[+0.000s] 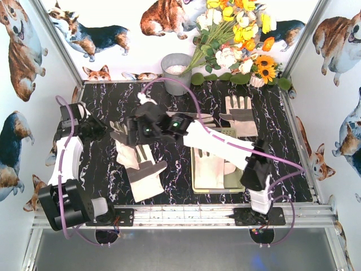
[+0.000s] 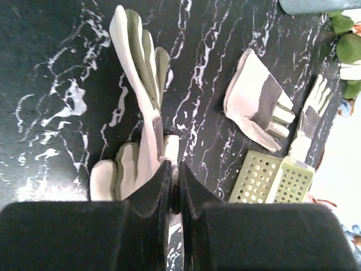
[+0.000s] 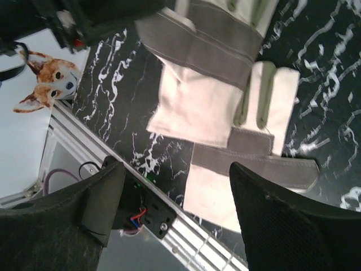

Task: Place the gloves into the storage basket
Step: Pick up the glove, then turn over the glove.

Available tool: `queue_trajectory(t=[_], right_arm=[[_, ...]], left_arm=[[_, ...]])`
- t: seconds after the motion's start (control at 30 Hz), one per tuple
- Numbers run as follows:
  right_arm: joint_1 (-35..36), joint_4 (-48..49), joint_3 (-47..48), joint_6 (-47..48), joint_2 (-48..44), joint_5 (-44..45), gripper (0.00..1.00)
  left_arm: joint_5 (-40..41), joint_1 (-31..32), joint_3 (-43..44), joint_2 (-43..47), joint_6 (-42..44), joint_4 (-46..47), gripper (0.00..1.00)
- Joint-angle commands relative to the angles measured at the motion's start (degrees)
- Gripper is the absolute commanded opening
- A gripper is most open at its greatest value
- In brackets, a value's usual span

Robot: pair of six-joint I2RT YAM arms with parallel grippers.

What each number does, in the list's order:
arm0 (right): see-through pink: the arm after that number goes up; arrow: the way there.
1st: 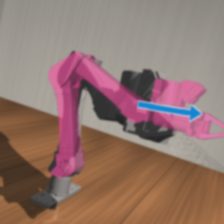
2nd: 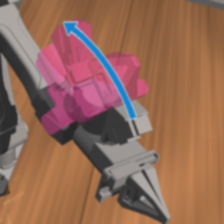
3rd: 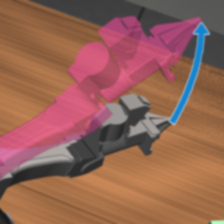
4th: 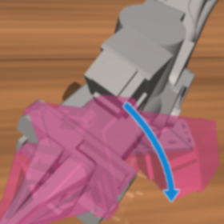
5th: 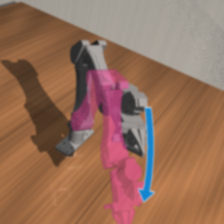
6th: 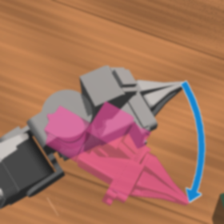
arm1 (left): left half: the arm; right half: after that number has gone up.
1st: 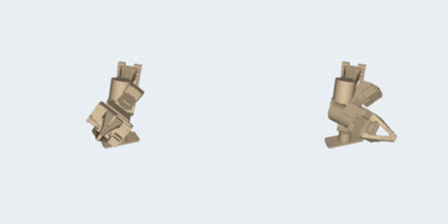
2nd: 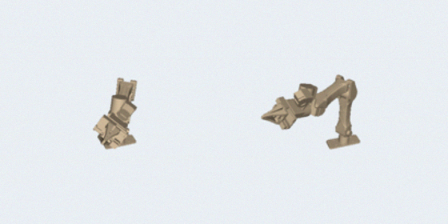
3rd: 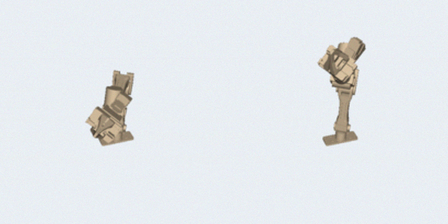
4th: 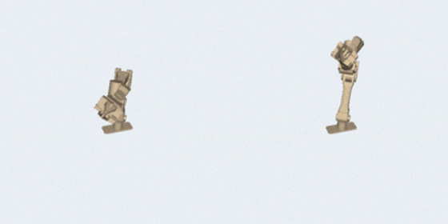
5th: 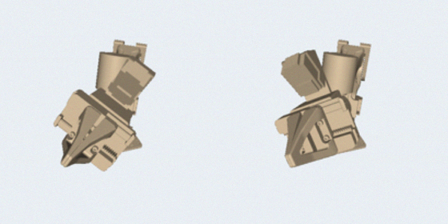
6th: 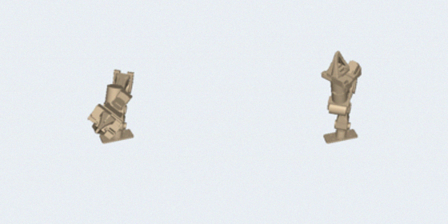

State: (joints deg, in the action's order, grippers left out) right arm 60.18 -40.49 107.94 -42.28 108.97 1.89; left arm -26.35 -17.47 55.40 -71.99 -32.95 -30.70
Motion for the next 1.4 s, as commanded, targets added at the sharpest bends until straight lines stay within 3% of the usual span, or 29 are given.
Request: queue_trajectory(t=[0.0,0.13,0.4,0.77,0.93,1.2,1.37], right_arm=[[1.7,-1.2,9.0,5.0,4.1,4.9,0.77],[2.5,-2.5,13.6,6.8,7.8,6.4,0.8],[5.1,-3.2,17.4,10.5,12.4,10.5,0.82],[5.8,-4.8,19.5,13.0,15.3,27.4,0.79],[5.8,-2.3,19.7,16.5,15.8,30.7,0.76],[5.8,-2.3,19.9,20.7,16.7,33.3,0.65],[5.8,-1.8,19.9,22.1,17.2,30.1,0.48]], left_arm=[[-2.1,2.2,1.1,0.2,-4.2,1.3,0.0],[0.8,4.4,4.7,0.7,-7.2,-4.9,0.0],[0.6,8.1,8.7,1.4,-15.8,-4.0,0.0],[0.0,13.5,10.4,1.5,-21.6,-2.5,0.0],[0.5,14.8,10.2,1.9,-22.6,-1.9,0.0],[-0.7,15.2,10.3,2.0,-22.8,-1.9,0.0],[-1.5,15.3,9.9,2.2,-22.5,-2.3,0.0]])
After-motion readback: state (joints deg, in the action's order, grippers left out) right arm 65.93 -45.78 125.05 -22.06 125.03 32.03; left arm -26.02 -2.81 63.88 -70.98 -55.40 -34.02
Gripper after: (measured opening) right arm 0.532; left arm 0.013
